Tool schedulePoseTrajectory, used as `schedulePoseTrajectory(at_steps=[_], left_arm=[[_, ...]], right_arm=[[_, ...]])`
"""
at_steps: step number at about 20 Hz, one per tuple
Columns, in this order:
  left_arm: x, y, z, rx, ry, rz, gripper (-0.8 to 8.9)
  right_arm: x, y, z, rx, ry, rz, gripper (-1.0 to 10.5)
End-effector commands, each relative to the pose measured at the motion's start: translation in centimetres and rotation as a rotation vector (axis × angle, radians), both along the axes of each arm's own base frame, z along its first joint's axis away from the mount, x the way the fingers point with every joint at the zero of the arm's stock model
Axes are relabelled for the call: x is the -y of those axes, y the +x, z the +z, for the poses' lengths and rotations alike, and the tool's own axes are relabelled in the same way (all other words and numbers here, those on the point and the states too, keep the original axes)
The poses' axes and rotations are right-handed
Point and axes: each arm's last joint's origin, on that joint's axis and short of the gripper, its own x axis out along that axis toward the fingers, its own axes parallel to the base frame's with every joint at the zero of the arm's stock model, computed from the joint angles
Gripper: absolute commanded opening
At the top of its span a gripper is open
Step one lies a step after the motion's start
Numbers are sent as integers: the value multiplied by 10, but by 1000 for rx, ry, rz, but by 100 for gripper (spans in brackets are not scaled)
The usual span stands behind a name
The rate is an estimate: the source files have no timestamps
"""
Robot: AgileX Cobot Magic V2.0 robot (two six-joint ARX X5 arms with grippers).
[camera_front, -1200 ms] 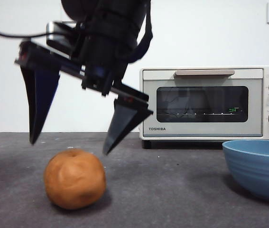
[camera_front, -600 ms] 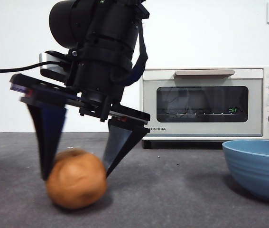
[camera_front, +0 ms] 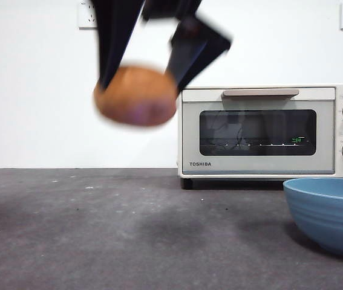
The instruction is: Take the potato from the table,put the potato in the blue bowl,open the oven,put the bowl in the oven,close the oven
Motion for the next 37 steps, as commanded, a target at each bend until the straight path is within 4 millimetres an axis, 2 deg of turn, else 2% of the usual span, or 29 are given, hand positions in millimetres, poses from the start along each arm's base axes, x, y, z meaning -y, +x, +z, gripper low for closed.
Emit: schedulePoseTrajectory(at_steps=[1, 5, 7, 10, 13, 17, 20, 22, 31, 34, 37], left_arm=[[0, -1, 1, 15, 8, -15, -5], [0, -1, 1, 15, 9, -15, -5], [0, 0, 1, 16, 9, -15, -5], [0, 1, 0, 7, 9, -16, -5], [0, 3, -1, 5, 16, -24, -5], [1, 8, -1, 12, 19, -28, -5], [1, 17, -1, 36, 17, -27, -5], [2, 22, -3, 18, 18, -27, -5], [3, 38, -9, -17, 20, -29, -5], [3, 38, -9, -15, 19, -29, -5], [3, 39, -8, -5, 19, -28, -5]], right_arm=[[19, -7, 17, 40, -15, -21, 2], [66, -9, 40, 136, -166, -189, 2], [87, -4, 44, 141, -229, -262, 2], [108, 9, 44, 129, -267, -331, 2], [124, 20, 29, 110, -288, -379, 1], [142, 26, -19, 3, -273, -416, 2], [148, 28, -52, -38, -252, -421, 2], [149, 27, -65, -47, -257, -428, 1], [148, 28, -77, -48, -223, -425, 13], [147, 29, -80, -64, -237, -423, 262], [147, 29, -80, -69, -236, -440, 330]])
